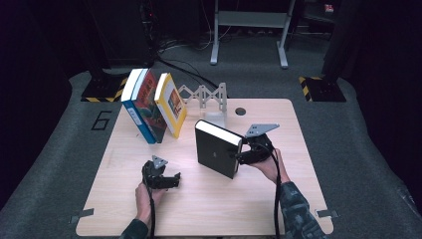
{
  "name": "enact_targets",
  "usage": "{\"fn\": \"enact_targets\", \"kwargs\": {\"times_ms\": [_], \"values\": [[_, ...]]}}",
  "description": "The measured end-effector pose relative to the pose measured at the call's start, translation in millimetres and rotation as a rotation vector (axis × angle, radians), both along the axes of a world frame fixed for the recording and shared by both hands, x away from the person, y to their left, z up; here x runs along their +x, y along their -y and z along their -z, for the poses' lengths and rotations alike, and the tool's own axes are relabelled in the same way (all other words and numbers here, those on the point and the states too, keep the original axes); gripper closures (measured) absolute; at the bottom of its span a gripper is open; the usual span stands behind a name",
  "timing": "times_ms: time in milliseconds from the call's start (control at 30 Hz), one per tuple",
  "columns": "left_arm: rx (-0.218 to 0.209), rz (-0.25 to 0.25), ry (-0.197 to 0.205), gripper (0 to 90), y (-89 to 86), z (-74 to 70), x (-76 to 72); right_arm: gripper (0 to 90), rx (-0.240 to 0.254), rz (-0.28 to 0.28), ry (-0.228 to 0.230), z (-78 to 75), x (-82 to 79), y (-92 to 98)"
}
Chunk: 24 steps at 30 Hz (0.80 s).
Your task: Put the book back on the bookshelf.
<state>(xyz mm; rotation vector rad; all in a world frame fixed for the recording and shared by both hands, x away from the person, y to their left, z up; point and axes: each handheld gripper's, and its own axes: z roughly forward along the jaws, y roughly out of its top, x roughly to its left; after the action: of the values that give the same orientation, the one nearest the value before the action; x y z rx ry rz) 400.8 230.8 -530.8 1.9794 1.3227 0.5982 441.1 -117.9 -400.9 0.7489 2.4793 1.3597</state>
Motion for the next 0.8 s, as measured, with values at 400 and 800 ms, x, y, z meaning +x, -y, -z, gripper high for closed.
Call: {"fn": "enact_targets", "kwargs": {"times_ms": [400,800], "values": [[-0.041,0.124,-0.065,3.7,-6.7,-12.3,9.6,14.6,0.027,0.029,-0.019,9.0,-11.9,20.1],[-0.053,0.278,-0.08,1.8,2.7,-42.2,22.1,11.5,0.021,0.091,-0.037,13.1,-15.5,37.7]]}}
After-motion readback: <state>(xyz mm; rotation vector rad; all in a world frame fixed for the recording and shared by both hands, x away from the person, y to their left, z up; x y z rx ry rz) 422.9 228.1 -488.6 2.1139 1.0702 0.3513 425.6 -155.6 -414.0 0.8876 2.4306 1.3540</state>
